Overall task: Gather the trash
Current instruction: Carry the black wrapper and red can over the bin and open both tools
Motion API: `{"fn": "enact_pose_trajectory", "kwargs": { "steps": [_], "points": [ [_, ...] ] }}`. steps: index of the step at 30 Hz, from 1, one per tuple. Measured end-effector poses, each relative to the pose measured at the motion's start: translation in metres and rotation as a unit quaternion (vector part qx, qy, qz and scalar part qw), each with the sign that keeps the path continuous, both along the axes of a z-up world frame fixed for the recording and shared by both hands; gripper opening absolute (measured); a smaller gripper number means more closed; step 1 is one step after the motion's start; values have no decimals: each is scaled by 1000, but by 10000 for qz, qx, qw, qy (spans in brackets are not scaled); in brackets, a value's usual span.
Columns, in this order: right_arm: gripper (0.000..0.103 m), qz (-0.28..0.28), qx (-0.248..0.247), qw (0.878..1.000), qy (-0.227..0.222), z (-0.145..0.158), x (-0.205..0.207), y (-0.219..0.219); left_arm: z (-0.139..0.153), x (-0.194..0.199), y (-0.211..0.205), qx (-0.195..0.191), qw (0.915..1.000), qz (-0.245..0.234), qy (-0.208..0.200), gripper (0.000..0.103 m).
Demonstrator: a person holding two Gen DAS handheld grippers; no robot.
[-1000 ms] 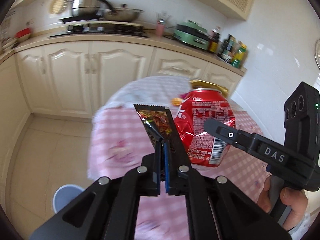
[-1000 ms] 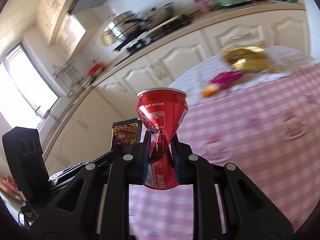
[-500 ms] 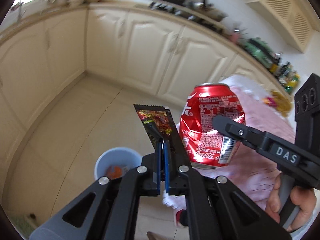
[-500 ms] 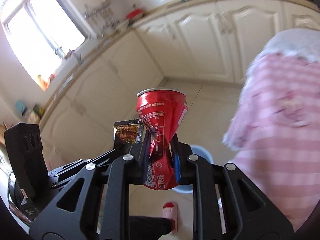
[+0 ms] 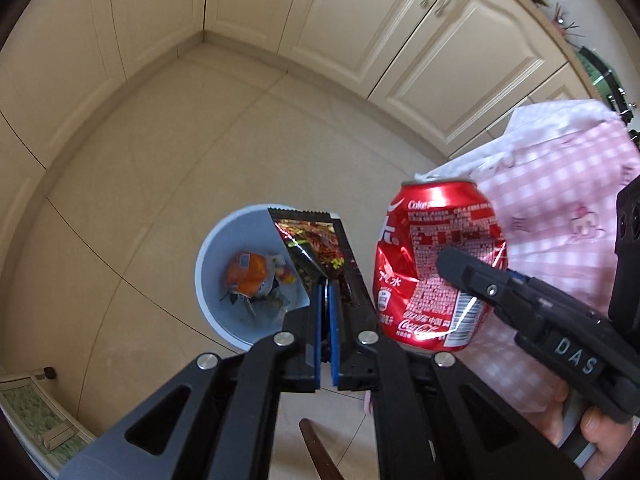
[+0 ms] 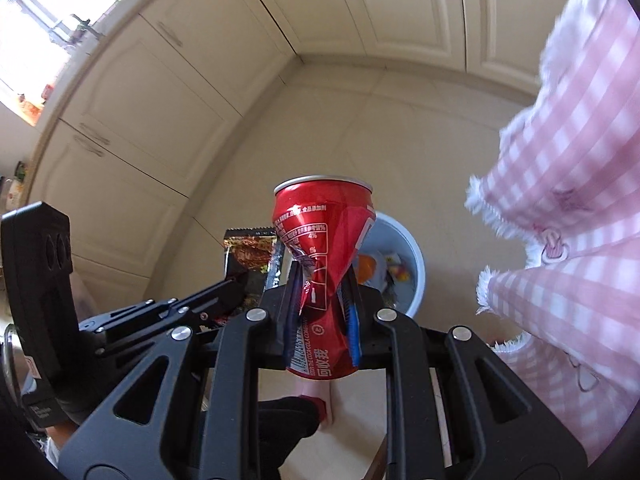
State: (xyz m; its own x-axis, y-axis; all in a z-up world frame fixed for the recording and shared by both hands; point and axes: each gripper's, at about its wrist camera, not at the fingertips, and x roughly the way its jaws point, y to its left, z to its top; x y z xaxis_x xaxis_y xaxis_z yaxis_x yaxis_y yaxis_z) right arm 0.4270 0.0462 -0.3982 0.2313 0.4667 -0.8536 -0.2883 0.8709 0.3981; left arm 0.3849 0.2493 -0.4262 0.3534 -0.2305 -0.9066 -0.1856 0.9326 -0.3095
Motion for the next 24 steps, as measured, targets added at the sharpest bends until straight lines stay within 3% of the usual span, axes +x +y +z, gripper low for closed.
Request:
{"fn": "enact_pose_trajectory", "kwargs": {
  "steps": [5,7,10,24],
  "points": [
    [20,-83,-114,9997,175,-27,9,-2,-18,15,2,-25,10000,8,93,7],
    [20,-112,-141,9996,229,-34,11,-3,-20,20,0,-88,9999,34,132,30],
    [20,-123,-156,9993,302,-42,11,-5,-21,21,2,56,9999,85,90,40],
    [20,33,-292,9975,650,-75,10,26,-45,-5,35,-12,9971,588,480,42]
  ]
}}
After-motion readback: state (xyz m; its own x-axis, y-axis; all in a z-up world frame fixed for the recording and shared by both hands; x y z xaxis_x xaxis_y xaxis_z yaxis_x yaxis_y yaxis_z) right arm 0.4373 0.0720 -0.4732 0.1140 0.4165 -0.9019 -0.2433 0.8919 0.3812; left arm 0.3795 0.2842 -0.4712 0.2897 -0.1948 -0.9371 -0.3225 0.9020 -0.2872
